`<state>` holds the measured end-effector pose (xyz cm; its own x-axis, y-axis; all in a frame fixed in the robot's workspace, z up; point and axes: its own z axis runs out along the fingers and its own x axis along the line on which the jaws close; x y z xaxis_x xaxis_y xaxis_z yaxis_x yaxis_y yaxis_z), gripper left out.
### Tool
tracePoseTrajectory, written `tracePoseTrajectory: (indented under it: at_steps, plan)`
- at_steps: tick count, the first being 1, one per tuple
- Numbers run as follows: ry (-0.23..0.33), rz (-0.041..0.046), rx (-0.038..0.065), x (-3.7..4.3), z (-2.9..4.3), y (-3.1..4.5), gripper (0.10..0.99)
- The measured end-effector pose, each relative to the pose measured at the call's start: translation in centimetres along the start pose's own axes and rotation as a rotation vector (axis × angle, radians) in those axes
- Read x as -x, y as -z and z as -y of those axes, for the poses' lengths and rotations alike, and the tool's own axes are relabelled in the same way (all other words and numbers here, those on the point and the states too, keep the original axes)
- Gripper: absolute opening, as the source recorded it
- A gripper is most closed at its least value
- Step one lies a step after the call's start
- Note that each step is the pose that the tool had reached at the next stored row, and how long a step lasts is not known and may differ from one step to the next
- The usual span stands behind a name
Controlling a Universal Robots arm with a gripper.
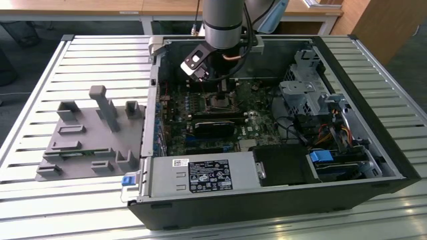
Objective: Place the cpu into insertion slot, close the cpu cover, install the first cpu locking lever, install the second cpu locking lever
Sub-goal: 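Close the cpu cover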
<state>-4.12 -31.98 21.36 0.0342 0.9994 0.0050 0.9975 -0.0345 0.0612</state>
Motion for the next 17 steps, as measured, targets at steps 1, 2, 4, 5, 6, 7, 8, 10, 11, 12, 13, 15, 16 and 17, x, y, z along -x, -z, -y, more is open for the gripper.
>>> tracePoseTrajectory:
  at_steps: [1,2,4,5,6,7,8,10,11,12,13,15,16,17]
  plan:
    - [0.000,0.0000,0.000,0.00,0.00,0.06,0.106]
    - [0.000,0.0000,0.000,0.00,-0.01,0.12,0.106]
    - [0.000,0.0000,0.000,0.00,-0.02,0.27,0.106]
    - [0.000,0.0000,0.000,0.00,-0.02,0.35,0.106]
    - [0.000,-0.0001,0.000,0.00,-0.03,0.48,0.106]
    - [0.000,0.0000,0.000,0.00,-0.04,0.63,0.106]
    - [0.000,0.0000,0.000,0.00,-0.05,0.78,0.106]
    - [0.000,0.0000,0.000,0.00,-0.07,1.10,0.106]
    - [0.000,0.0001,0.000,-0.01,-0.08,1.28,0.106]
    - [0.000,0.0001,-0.001,-0.01,-0.09,1.48,0.106]
    - [0.000,0.0000,-0.001,-0.01,-0.10,1.69,0.106]
    - [0.000,0.0000,-0.001,-0.01,-0.13,2.17,0.106]
    - [0.000,-0.0001,-0.001,-0.01,-0.15,2.43,0.106]
    - [0.000,0.0000,-0.001,-0.01,-0.17,2.73,0.106]
